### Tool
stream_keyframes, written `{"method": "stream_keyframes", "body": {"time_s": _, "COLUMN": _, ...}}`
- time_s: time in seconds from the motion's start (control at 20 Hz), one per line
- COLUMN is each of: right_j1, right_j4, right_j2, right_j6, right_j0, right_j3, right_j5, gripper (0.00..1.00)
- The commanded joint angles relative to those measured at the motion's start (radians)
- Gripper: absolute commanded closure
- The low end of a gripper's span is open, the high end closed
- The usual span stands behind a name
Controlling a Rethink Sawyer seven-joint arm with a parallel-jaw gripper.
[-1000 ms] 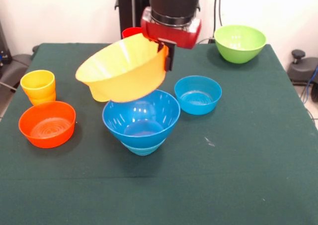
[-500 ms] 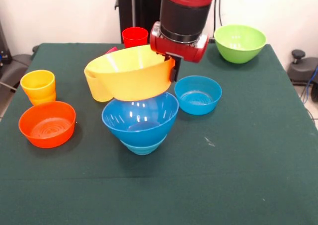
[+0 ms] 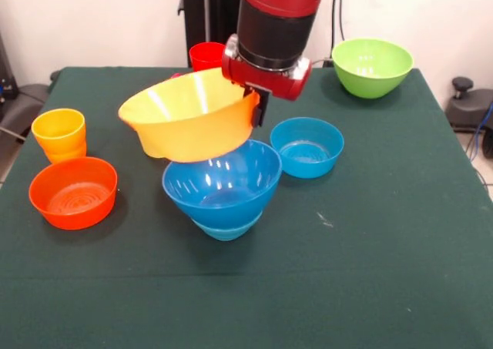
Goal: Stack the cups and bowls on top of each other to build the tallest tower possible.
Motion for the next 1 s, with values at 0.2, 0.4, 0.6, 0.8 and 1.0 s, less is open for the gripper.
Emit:
{"method": "stream_keyframes", "body": {"time_s": 0.2, "right_j1": -0.102, "right_j4": 0.065, "right_j2": -0.003, "right_j6": -0.074, "right_j0": 0.006, "right_j3": -0.119, "right_j5": 0.327, "gripper": 1.0}}
{"method": "stream_keyframes", "body": {"time_s": 0.4, "right_j1": -0.114, "right_j4": 0.073, "right_j2": 0.006, "right_j6": -0.064, "right_j0": 0.006, "right_j3": -0.123, "right_j5": 0.36, "gripper": 1.0}}
{"method": "stream_keyframes", "body": {"time_s": 0.6, "right_j1": -0.141, "right_j4": 0.074, "right_j2": 0.005, "right_j6": -0.055, "right_j0": 0.019, "right_j3": -0.137, "right_j5": 0.431, "gripper": 1.0}}
{"method": "stream_keyframes", "body": {"time_s": 0.8, "right_j1": -0.15, "right_j4": 0.07, "right_j2": 0.0, "right_j6": -0.031, "right_j0": 0.029, "right_j3": -0.122, "right_j5": 0.424, "gripper": 1.0}}
{"method": "stream_keyframes", "body": {"time_s": 1.0, "right_j1": -0.131, "right_j4": 0.06, "right_j2": -0.01, "right_j6": 0.032, "right_j0": 0.047, "right_j3": -0.087, "right_j5": 0.327, "gripper": 1.0}}
